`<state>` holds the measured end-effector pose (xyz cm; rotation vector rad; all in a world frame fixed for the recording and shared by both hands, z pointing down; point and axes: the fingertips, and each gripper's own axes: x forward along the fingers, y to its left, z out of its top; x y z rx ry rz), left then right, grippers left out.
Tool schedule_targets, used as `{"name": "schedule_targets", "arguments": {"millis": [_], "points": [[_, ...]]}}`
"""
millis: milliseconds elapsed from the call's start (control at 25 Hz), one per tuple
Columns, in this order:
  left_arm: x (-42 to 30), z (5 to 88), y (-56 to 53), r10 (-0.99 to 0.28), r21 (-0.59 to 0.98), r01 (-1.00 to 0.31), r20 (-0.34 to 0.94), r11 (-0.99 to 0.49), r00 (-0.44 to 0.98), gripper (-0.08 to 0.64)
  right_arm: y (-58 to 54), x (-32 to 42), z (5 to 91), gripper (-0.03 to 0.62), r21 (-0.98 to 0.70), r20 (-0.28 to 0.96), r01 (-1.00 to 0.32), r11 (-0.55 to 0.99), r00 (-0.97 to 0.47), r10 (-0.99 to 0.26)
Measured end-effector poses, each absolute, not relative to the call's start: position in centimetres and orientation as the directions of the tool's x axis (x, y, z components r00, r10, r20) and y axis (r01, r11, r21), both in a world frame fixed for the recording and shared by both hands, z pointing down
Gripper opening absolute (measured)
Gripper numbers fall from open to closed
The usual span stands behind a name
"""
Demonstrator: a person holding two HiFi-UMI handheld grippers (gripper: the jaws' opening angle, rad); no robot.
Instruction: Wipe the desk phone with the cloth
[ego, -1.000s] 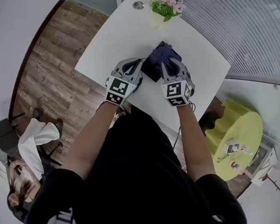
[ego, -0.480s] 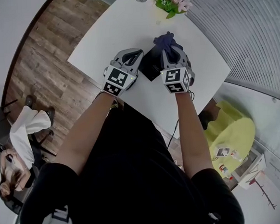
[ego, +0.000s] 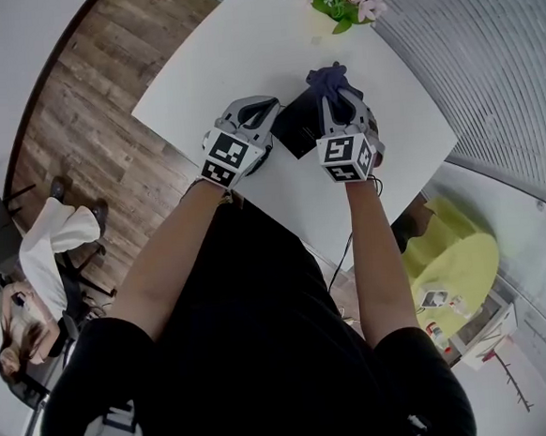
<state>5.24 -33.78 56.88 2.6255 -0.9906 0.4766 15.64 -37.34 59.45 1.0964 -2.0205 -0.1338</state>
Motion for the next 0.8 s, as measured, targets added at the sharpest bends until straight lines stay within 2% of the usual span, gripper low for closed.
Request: {"name": "schedule_targets", "arguments": {"millis": [800], "points": [[3.9,59.8,-31.5,-0.561,0.181,-0.684,0.445,-0.707,0.698,0.011,-32.3,11.5,62.6,0.084,0.391,0.674,-0.589,0.707,-0.340,-0.656]]}}
